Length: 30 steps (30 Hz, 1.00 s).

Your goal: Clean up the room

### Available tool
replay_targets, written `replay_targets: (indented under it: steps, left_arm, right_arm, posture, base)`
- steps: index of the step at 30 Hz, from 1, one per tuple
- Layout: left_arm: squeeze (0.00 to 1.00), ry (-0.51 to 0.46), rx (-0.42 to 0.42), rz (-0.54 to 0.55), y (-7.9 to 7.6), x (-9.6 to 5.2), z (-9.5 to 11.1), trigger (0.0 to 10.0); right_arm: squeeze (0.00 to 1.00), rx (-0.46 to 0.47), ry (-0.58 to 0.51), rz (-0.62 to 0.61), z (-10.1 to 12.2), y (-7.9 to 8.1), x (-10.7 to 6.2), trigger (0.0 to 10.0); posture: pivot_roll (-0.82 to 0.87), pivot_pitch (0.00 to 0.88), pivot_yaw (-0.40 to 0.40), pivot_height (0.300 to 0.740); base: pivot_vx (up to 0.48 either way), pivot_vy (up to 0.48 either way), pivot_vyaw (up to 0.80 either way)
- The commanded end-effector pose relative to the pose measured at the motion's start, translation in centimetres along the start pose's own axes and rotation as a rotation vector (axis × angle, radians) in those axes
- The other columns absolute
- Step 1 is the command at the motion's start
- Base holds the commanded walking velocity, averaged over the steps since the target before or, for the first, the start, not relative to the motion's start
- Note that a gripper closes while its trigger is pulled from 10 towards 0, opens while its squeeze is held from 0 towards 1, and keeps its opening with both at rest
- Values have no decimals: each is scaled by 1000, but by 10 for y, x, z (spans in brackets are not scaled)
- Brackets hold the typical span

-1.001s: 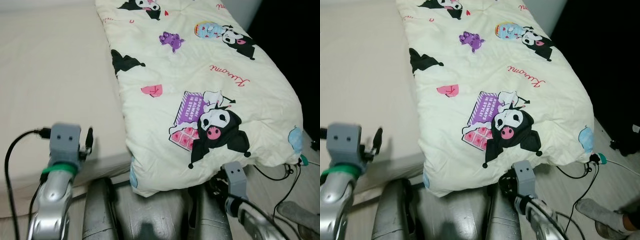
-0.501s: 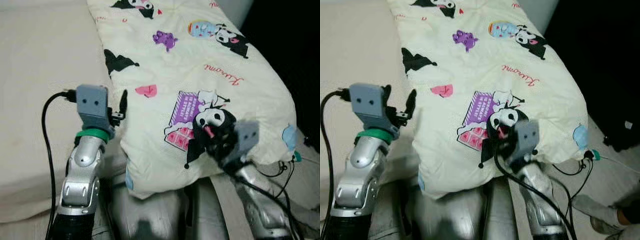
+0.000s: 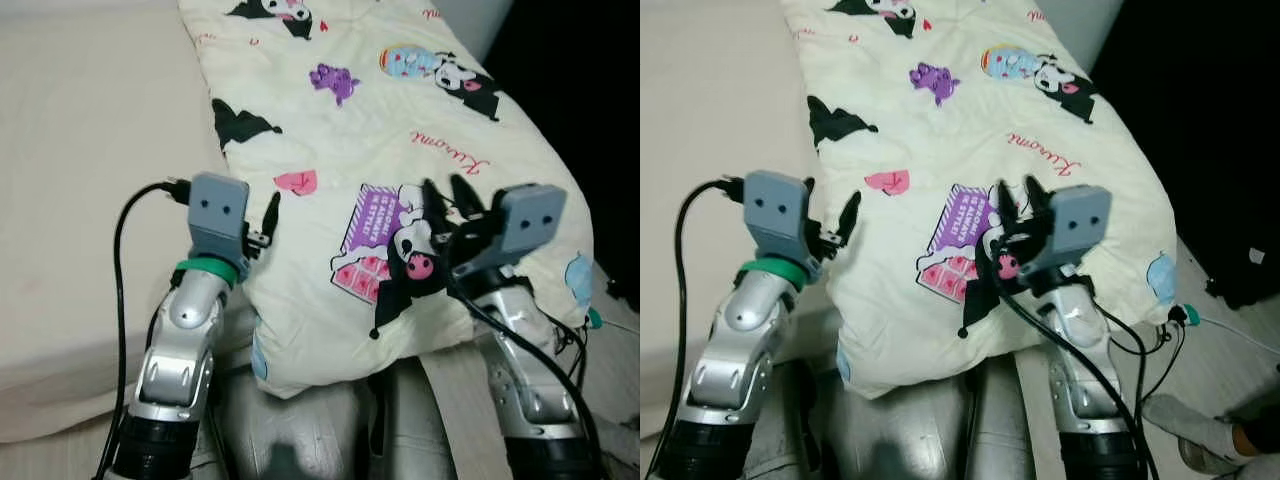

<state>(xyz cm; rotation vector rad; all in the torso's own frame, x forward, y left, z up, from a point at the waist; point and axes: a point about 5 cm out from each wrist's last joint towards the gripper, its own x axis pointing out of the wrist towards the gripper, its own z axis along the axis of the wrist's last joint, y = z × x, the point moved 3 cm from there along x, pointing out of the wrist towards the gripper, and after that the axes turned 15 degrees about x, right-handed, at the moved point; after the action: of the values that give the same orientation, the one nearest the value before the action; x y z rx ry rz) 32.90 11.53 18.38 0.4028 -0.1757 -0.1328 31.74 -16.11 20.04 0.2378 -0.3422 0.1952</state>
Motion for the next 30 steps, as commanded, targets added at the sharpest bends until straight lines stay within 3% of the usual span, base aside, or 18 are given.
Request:
replay_targets:
  steps: [1, 8, 30]
  left_arm:
    - [0, 23, -20, -26, -8, 1, -4, 10000]
    - [0, 16, -65, -48, -22, 9, 1, 10000]
    - [0, -4, -62, -51, -29, 20, 6, 10000]
  right_arm:
    - [0, -53, 7, -45, 1, -11, 3, 10000]
    - [0, -85, 11, -62, 1, -21, 9, 10000]
    - [0, -99, 29, -86, -11, -29, 10, 10000]
  posture:
    - [-24, 55, -14, 548]
    - [-30, 42, -19, 582]
    - [-32, 23, -15, 674]
  base:
    - [0, 0, 0]
    - [0, 0, 0]
    - [0, 0, 0]
